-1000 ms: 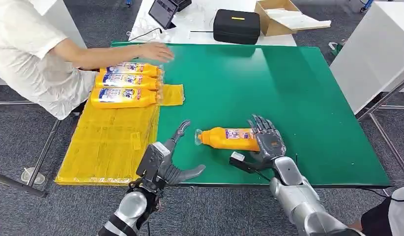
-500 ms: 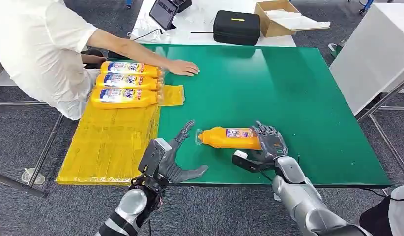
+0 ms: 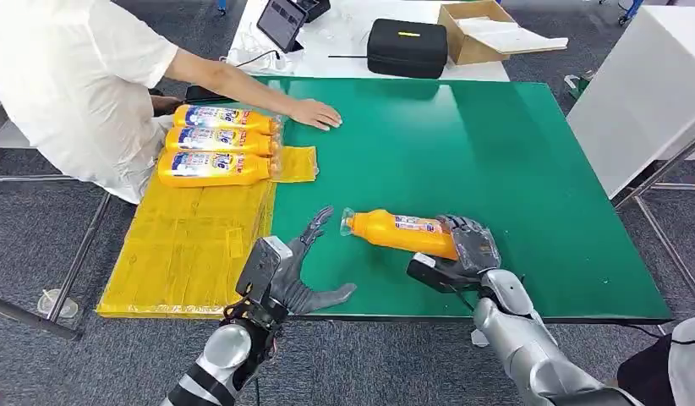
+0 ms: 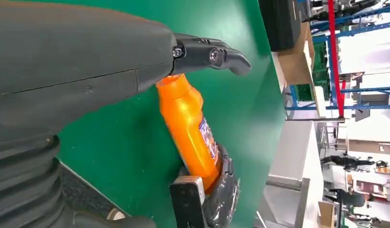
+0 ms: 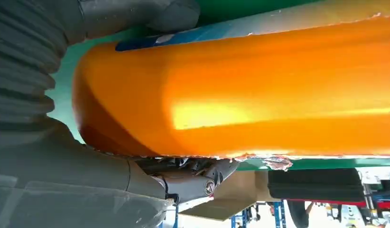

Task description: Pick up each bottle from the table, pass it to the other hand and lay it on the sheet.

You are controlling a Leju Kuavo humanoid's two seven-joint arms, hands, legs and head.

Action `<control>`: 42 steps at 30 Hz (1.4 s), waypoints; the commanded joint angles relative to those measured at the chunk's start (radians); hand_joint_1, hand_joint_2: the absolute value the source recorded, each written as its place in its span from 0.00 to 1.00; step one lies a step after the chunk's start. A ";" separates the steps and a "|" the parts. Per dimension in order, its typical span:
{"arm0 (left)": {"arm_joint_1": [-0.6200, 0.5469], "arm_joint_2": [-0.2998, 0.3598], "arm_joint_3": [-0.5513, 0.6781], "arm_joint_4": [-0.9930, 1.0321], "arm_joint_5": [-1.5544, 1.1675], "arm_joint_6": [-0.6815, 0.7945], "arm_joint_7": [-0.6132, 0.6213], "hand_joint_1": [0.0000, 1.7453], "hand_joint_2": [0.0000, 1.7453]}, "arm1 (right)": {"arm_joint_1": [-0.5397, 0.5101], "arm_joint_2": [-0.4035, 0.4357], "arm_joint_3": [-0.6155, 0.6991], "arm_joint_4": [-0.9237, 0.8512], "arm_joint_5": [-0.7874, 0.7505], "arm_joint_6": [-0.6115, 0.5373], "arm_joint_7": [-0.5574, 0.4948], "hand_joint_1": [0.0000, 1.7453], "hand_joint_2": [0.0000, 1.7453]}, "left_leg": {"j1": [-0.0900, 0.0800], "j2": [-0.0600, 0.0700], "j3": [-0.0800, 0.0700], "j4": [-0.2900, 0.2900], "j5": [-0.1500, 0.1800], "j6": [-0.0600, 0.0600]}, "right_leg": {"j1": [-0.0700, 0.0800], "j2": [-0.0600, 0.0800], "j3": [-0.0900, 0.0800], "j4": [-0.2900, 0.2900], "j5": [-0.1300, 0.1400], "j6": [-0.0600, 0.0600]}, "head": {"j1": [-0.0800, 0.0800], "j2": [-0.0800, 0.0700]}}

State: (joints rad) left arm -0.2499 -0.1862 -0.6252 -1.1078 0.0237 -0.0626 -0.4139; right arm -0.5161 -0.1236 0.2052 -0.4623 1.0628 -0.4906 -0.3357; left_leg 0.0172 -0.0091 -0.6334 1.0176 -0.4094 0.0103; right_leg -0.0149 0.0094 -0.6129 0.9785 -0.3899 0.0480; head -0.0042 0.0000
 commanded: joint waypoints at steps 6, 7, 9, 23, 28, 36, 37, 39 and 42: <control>-0.039 0.026 -0.022 0.046 0.003 -0.002 0.005 0.00 1.00 | 0.049 0.016 -0.022 0.066 -0.011 -0.011 -0.015 1.00 1.00 | 0.001 -0.002 0.004 -0.002 0.000 0.000 | 0.001 -0.003 0.005 -0.002 -0.001 -0.002 | 0.000 0.000; -0.035 0.021 -0.014 0.046 0.010 0.003 0.001 0.00 1.00 | 0.054 0.021 -0.027 0.058 -0.021 -0.037 -0.030 1.00 1.00 | 0.001 -0.002 0.003 -0.001 0.000 0.000 | 0.001 -0.003 0.004 -0.001 -0.001 -0.002 | 0.000 0.000; -0.020 0.007 0.007 0.040 0.037 0.015 -0.015 0.00 1.00 | 0.064 0.037 -0.052 0.037 -0.069 -0.086 -0.086 1.00 1.00 | 0.001 -0.002 0.004 -0.002 0.000 0.000 | 0.001 -0.003 0.005 -0.002 -0.001 -0.002 | 0.000 0.000; 0.134 -0.017 0.026 -0.005 0.501 0.125 -0.047 0.00 1.00 | 0.350 0.180 0.018 -0.674 -0.563 -0.083 -0.237 0.89 1.00 | 0.000 0.003 0.005 0.000 -0.006 -0.002 | 0.001 0.000 0.004 0.003 -0.006 -0.005 | -0.001 0.000; 0.164 -0.017 0.055 -0.063 0.522 0.190 -0.066 0.00 1.00 | 0.340 0.175 0.004 -0.631 -0.574 -0.131 -0.239 0.87 1.00 | 0.001 0.004 -0.002 0.000 -0.005 -0.001 | 0.001 0.002 -0.003 0.002 -0.003 -0.003 | 0.000 0.000; 0.151 0.000 0.010 -0.071 0.557 0.105 -0.057 0.00 1.00 | 0.297 0.197 0.068 -0.559 -0.568 -0.077 -0.264 0.96 1.00 | 0.001 0.004 -0.004 0.000 -0.003 -0.001 | 0.000 0.002 -0.004 0.001 -0.002 -0.003 | 0.000 0.000; 0.138 -0.002 0.003 -0.062 0.563 0.080 -0.056 0.00 1.00 | 0.283 0.198 0.105 -0.540 -0.560 -0.046 -0.267 1.00 1.00 | 0.001 0.004 -0.002 -0.001 -0.004 -0.001 | 0.001 0.002 -0.003 0.001 -0.002 -0.003 | 0.000 0.000; 0.116 -0.007 -0.005 -0.045 0.570 0.052 -0.046 0.00 1.00 | 0.262 0.208 0.165 -0.501 -0.528 -0.028 -0.276 0.98 1.00 | 0.001 0.004 -0.003 -0.001 -0.003 -0.001 | 0.001 0.002 -0.004 0.001 -0.002 -0.003 | 0.000 0.000; 0.080 -0.027 0.002 -0.028 0.601 0.019 -0.033 0.00 1.00 | 0.236 0.243 0.251 -0.439 -0.505 -0.014 -0.282 0.99 1.00 | 0.001 0.003 -0.006 0.000 -0.002 -0.001 | 0.002 0.002 -0.006 0.001 0.000 -0.002 | 0.000 0.000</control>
State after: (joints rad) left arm -0.0806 -0.2277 -0.5852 -1.1845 0.5879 0.0144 -0.4677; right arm -0.1880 0.0694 0.2530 -1.0525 0.5204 -0.5409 -0.6039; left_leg 0.0184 -0.0095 -0.6422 1.0174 -0.4101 0.0089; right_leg -0.0139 0.0085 -0.6209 0.9793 -0.3903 0.0478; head -0.0038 0.0000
